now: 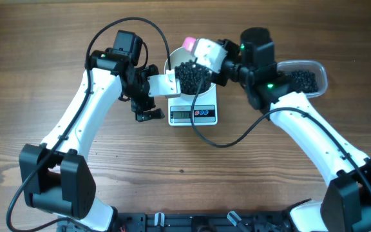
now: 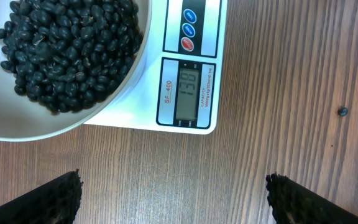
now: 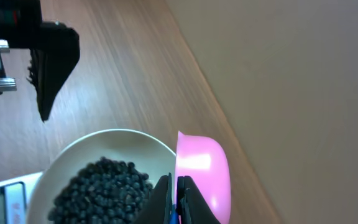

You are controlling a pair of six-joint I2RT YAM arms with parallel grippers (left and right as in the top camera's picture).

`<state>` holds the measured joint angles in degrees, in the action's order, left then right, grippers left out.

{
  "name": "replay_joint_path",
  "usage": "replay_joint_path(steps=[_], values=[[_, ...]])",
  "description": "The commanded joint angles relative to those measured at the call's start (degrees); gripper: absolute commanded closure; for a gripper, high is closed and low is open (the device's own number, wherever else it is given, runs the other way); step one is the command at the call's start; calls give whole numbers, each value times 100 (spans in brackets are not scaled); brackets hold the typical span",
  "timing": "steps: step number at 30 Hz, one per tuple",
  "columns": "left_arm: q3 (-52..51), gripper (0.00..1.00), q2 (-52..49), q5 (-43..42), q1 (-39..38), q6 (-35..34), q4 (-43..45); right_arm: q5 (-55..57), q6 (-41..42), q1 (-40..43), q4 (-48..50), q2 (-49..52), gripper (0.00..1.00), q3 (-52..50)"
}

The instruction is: Scoop item into bowl and weigh 150g on scale

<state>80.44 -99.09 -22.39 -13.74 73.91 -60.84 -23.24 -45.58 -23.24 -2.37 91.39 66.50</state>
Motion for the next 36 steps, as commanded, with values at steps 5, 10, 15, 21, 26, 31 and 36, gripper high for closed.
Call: replay_joint_path(steps=[5, 10, 15, 21, 26, 31, 36], values=[[0, 0, 72, -70, 37, 87, -4, 66, 522, 20, -26, -44, 96, 22], [0, 0, 72, -70, 37, 87, -4, -297, 1132, 302, 146, -44, 96, 24], [0, 0, 72, -70, 37, 87, -4, -291, 1174, 798, 605, -42, 96, 24], [0, 0, 72, -70, 37, 87, -4, 284, 2188, 1519, 909, -44, 96, 24], [0, 0, 72, -70, 37, 87, -4, 313, 3226, 1862, 562, -22, 96, 22], [0, 0, 72, -70, 37, 87, -4, -79, 3230, 1860, 201, -11, 96, 22], [0, 0, 72, -70, 37, 87, -4, -227, 3215, 1862, 164, -11, 96, 22]])
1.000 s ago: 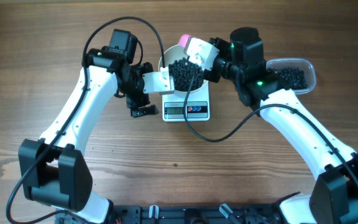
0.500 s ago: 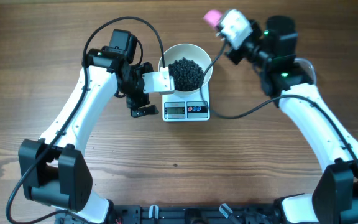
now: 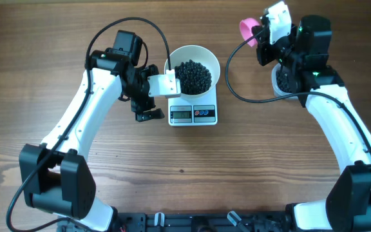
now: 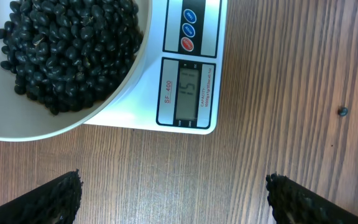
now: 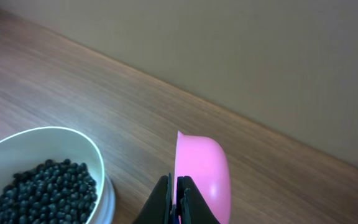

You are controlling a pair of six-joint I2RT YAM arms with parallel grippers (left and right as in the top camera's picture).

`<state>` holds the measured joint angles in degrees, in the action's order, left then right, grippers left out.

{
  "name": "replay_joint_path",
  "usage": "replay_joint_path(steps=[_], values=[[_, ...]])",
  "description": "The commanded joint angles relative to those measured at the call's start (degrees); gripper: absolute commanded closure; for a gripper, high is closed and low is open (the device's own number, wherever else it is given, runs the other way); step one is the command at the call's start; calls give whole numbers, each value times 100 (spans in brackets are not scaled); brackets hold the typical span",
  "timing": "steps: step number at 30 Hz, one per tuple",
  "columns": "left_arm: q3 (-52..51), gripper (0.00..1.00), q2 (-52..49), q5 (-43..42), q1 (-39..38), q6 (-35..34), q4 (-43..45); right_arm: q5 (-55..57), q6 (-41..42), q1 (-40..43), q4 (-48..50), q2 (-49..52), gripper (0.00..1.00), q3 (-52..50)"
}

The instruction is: Scoop item into bowl and weigh 150g on scale

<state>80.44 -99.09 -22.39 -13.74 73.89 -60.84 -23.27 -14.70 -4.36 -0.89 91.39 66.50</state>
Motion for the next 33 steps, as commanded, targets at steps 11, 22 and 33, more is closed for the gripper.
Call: replay_joint_path(steps=[11, 22, 33], values=[[0, 0, 72, -70, 37, 90, -4, -160, 236, -26, 35, -9, 96, 22], [0, 0, 72, -70, 37, 90, -4, -90, 1414, -26, 457, 13, 96, 22], [0, 0, 72, -70, 37, 90, -4, -72, 1976, -26, 402, 13, 96, 22]])
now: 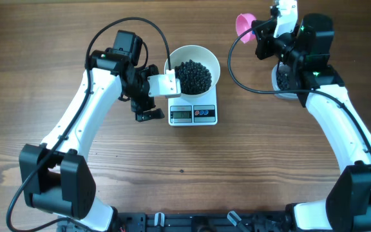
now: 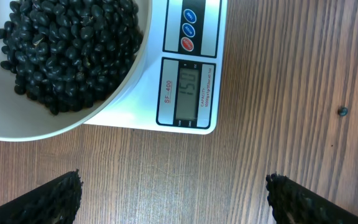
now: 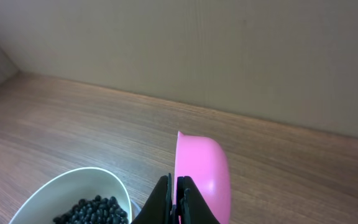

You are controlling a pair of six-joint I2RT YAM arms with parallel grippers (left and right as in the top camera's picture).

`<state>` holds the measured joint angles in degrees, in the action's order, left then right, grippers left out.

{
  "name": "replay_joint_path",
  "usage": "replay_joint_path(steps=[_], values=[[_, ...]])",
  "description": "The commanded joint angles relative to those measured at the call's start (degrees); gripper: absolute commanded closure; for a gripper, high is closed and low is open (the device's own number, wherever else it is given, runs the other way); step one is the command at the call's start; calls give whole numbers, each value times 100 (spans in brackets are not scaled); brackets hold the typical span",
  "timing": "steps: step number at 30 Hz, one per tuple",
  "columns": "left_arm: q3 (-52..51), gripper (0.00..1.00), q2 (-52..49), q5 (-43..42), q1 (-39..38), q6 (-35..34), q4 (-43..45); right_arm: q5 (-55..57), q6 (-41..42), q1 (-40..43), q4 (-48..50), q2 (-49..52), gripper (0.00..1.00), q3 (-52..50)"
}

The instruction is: Scoop item into bowl and weigh 150g on scale

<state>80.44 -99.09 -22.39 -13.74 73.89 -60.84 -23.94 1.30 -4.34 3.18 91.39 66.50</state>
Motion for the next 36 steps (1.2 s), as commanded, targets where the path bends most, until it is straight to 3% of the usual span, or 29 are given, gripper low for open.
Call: replay_joint_path(steps=[1, 36], values=[[0, 0, 72, -70, 37, 90, -4, -7, 404, -28, -4, 13, 96, 22], [0, 0, 72, -70, 37, 90, -4, -13, 793, -31, 15, 13, 96, 22]])
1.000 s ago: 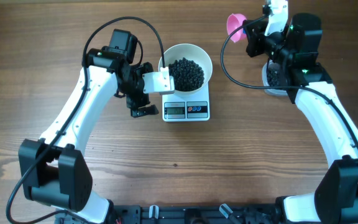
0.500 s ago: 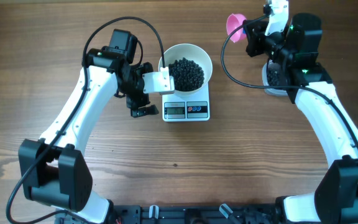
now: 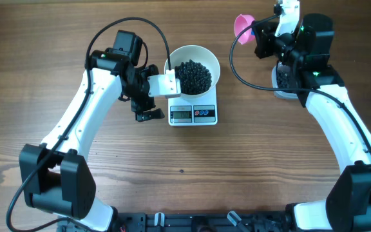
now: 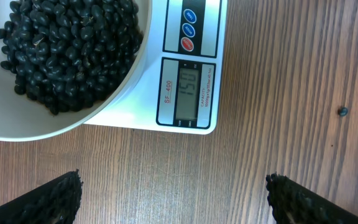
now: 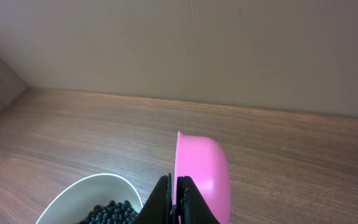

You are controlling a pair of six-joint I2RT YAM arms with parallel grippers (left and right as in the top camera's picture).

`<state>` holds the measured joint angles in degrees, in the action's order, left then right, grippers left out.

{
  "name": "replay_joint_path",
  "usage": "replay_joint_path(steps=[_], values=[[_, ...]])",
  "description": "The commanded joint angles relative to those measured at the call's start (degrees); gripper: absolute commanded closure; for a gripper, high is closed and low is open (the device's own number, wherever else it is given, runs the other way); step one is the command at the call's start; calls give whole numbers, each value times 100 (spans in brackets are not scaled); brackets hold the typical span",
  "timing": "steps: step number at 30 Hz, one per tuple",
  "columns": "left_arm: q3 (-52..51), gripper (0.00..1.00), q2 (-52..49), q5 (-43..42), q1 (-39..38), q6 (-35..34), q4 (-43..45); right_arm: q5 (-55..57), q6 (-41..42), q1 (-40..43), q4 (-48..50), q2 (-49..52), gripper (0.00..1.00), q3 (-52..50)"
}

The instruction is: Scoop item into bowl and weigh 150g on scale

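A white bowl heaped with black beans stands on the white scale, whose display reads 150. My right gripper is shut on the handle of a pink scoop, held up in the air at the far right of the bowl; the scoop's cup points up and away. My left gripper hangs open just left of the scale, its fingers wide apart over bare wood.
A container of black beans sits under the right arm, mostly hidden by it. One stray bean lies on the wood right of the scale. A plain wall rises behind the table's far edge.
The right gripper with the pink scoop turned slightly further; the bowl shows smaller in its view. The scale still reads 150. The left arm has not moved.
The pink scoop was at the bowl's far rim and the scale read about 138. Then the right gripper held the scoop away at the far right while the display was changing. After that the display showed 150, and it stays there now.
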<state>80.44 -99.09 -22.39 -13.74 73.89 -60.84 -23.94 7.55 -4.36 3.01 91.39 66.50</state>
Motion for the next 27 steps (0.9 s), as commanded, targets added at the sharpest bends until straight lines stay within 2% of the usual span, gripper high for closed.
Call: replay_joint_path(steps=[1, 27], values=[[0, 0, 72, -70, 37, 90, -4, -81, 166, -28, 31, 13, 96, 22], [0, 0, 72, -70, 37, 90, -4, -205, 184, -28, 31, 13, 96, 22]])
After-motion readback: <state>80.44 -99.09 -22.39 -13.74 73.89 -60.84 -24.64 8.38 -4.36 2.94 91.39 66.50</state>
